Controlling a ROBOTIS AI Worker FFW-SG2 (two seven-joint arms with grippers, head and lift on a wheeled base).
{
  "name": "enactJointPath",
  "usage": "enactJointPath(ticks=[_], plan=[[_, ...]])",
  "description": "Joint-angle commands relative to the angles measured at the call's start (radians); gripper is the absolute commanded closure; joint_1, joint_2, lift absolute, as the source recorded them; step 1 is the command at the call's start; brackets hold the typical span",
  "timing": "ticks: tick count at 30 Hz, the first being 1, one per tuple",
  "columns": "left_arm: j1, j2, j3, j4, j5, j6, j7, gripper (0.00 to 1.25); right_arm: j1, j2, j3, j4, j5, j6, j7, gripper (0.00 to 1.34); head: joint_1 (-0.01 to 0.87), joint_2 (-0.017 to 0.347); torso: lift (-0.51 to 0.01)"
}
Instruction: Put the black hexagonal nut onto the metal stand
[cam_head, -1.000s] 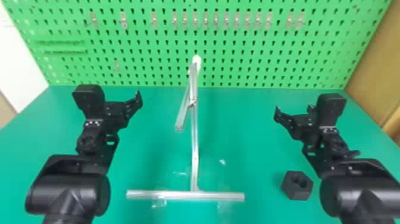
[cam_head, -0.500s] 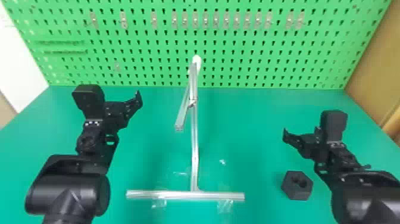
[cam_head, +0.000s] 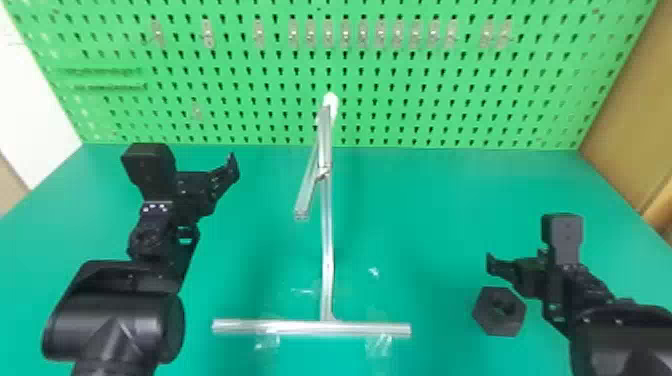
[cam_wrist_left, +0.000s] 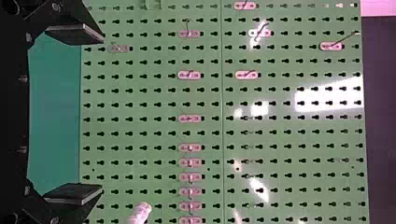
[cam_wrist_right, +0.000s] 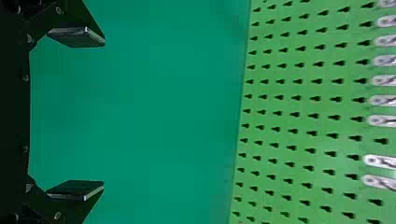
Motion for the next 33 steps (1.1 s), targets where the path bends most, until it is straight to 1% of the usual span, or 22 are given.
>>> enactJointPath(ticks=[1, 10, 23, 33], plan=[[0.000, 0.000, 0.000, 0.000, 0.000, 0.000, 0.000, 0.16, 0.008, -0.004, -0.012, 0.005, 0.013, 0.039, 0.008, 0.21, 0.693, 0.081, -0.001], [0.000, 0.000, 0.000, 0.000, 0.000, 0.000, 0.000, 0.16, 0.012, -0.007, -0.036, 0.033, 0.022, 0.079, 0.031, 0.21, 0.693, 0.081, -0.001], [0.002, 0.000, 0.002, 0.000, 0.000, 0.000, 0.000, 0.16, 0.020, -0.003, -0.038, 0.042, 0.030, 0.107, 0.038, 0.21, 0.693, 0.081, -0.001], [0.004, 0.000, 0.003, 0.000, 0.000, 0.000, 0.000, 0.16, 0.026, -0.004, -0.038, 0.041, 0.033, 0.131, 0.047, 0.21, 0.693, 0.081, -0.001]])
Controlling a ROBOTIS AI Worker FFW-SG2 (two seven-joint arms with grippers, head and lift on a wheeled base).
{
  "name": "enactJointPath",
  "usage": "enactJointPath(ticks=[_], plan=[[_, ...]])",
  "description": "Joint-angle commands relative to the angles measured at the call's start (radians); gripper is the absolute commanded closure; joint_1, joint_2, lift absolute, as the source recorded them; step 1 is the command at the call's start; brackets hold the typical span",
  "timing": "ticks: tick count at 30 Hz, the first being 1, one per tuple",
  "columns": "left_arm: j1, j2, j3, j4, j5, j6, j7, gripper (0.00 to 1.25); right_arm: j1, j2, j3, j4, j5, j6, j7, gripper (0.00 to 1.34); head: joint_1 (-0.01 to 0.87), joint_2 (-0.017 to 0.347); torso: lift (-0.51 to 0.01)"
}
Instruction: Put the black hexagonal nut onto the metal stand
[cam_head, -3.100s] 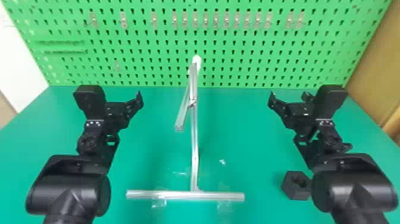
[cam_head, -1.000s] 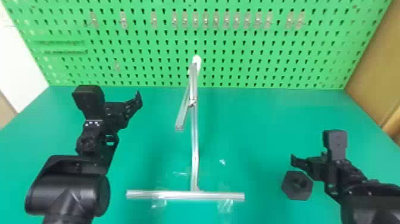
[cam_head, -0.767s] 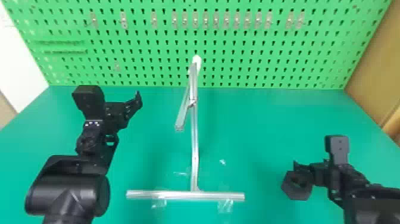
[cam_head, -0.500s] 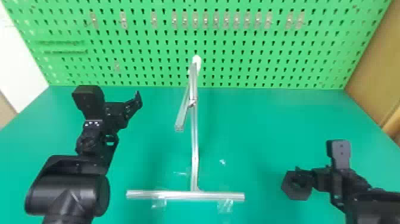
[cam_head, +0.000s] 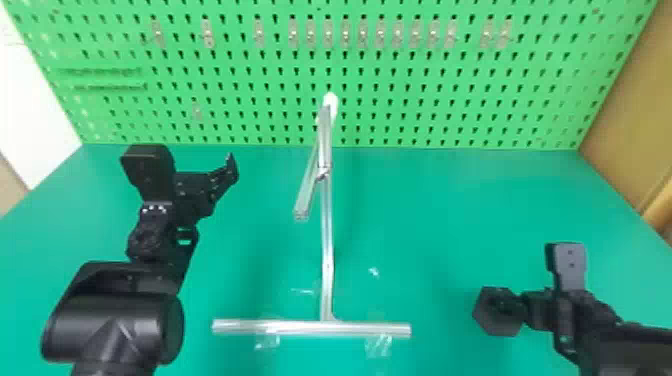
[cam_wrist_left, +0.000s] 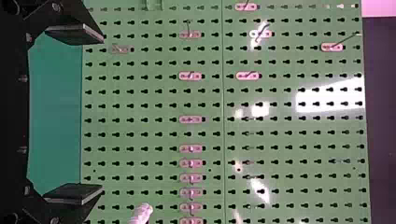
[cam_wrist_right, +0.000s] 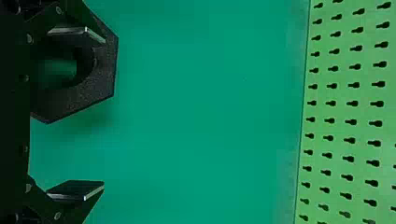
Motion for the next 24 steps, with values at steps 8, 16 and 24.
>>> enactJointPath(ticks=[8, 16, 24], plan=[[-0.002, 0.000, 0.000, 0.000, 0.000, 0.000, 0.000, 0.16, 0.009, -0.003, -0.015, 0.007, 0.006, 0.009, 0.004, 0.21, 0.693, 0.081, -0.001], [-0.002, 0.000, 0.000, 0.000, 0.000, 0.000, 0.000, 0.16, 0.009, -0.003, -0.020, 0.024, 0.007, 0.009, 0.010, 0.21, 0.693, 0.081, -0.001], [-0.002, 0.000, 0.000, 0.000, 0.000, 0.000, 0.000, 0.16, 0.006, -0.003, -0.017, 0.030, 0.007, 0.016, 0.015, 0.39, 0.693, 0.081, -0.001]])
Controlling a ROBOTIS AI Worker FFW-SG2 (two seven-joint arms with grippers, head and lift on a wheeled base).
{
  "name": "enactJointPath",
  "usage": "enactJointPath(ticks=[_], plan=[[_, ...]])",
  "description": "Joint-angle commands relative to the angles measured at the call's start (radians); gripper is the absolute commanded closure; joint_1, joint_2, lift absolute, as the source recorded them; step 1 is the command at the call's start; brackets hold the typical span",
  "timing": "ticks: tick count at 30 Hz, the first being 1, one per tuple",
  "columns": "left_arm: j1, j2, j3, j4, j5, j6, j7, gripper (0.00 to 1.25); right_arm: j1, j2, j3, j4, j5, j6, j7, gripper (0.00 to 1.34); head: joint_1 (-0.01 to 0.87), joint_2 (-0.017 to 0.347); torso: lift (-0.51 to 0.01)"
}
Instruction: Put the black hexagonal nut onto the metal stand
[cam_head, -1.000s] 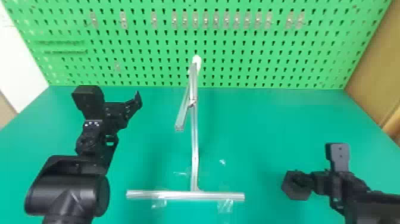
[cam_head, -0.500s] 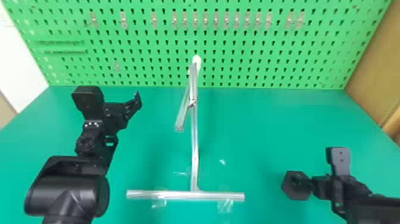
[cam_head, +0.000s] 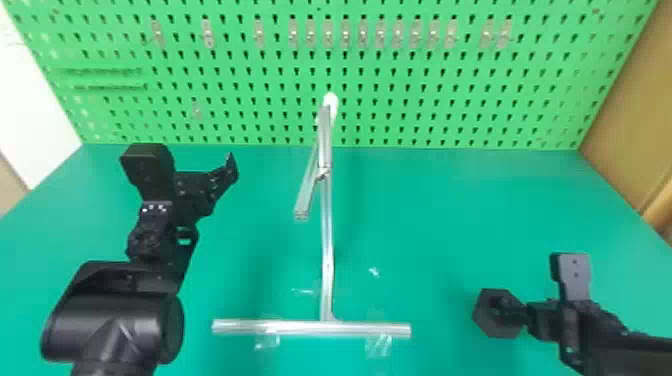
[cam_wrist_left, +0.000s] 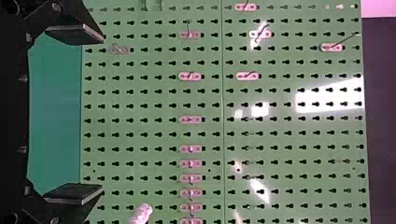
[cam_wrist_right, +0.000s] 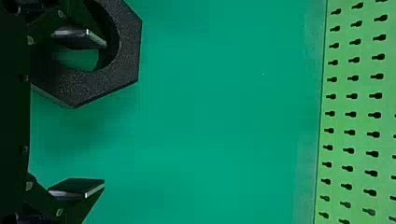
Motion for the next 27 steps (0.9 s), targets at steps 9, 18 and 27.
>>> enactJointPath(ticks=[9, 18, 27], plan=[[0.000, 0.000, 0.000, 0.000, 0.000, 0.000, 0.000, 0.16, -0.010, -0.001, 0.012, 0.002, 0.014, 0.036, 0.004, 0.77, 0.693, 0.081, -0.001], [0.002, 0.000, 0.000, 0.000, 0.000, 0.000, 0.000, 0.16, -0.022, -0.003, 0.029, -0.001, 0.043, 0.074, 0.004, 1.07, 0.693, 0.081, -0.001], [0.002, 0.000, 0.000, 0.000, 0.000, 0.000, 0.000, 0.16, -0.025, -0.007, 0.040, -0.028, 0.061, 0.103, 0.004, 1.15, 0.693, 0.081, -0.001]])
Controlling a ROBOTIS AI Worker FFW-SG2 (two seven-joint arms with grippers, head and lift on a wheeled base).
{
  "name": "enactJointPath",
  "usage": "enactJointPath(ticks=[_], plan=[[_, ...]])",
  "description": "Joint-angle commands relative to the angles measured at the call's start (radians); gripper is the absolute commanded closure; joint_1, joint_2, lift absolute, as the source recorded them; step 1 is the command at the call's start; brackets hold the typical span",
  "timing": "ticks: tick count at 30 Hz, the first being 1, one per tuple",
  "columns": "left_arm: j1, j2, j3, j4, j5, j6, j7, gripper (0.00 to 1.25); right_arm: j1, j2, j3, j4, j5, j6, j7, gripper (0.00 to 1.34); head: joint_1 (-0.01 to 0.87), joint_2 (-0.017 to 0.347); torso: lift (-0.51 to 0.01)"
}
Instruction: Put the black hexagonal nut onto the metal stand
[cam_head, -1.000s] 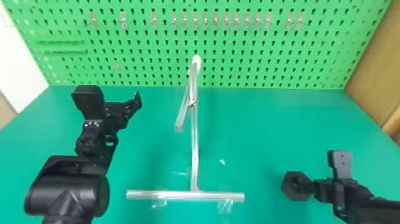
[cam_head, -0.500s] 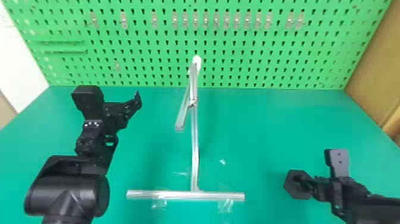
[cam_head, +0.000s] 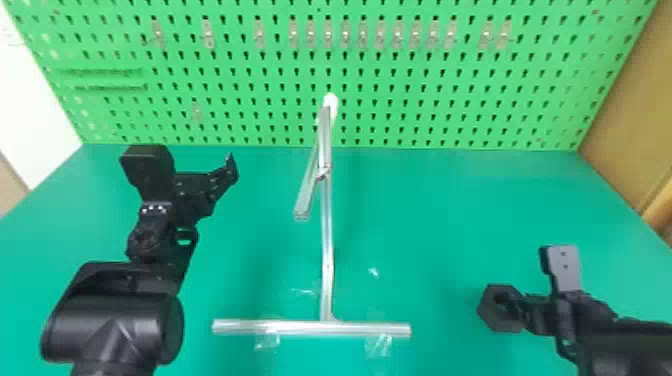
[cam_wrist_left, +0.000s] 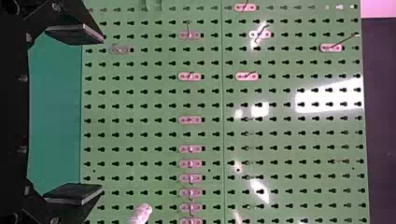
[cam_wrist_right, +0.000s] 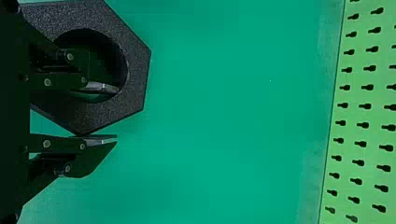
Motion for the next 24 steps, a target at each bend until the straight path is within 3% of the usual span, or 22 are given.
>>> enactJointPath(ticks=[1, 7, 9, 13, 17, 24], plan=[[0.000, 0.000, 0.000, 0.000, 0.000, 0.000, 0.000, 0.16, -0.003, -0.003, 0.002, -0.023, 0.006, 0.027, 0.000, 1.15, 0.693, 0.081, -0.001], [-0.002, 0.000, 0.000, 0.000, 0.000, 0.000, 0.000, 0.16, -0.025, -0.019, 0.031, -0.106, 0.029, 0.124, 0.014, 1.15, 0.693, 0.081, -0.001], [-0.002, 0.000, -0.002, 0.000, 0.000, 0.000, 0.000, 0.16, -0.039, -0.015, 0.031, -0.152, 0.081, 0.177, 0.045, 1.15, 0.693, 0.081, -0.001], [-0.002, 0.000, -0.002, 0.000, -0.002, 0.000, 0.000, 0.16, -0.054, -0.012, 0.019, -0.236, 0.073, 0.249, 0.049, 1.15, 0.693, 0.081, -0.001], [-0.003, 0.000, -0.002, 0.000, -0.002, 0.000, 0.000, 0.16, -0.079, -0.034, 0.042, -0.321, 0.038, 0.317, 0.049, 1.15, 0.693, 0.081, -0.001], [-0.006, 0.000, -0.005, 0.000, -0.003, 0.000, 0.000, 0.16, -0.174, -0.097, 0.116, -0.408, -0.053, 0.449, 0.049, 1.15, 0.693, 0.081, -0.001]])
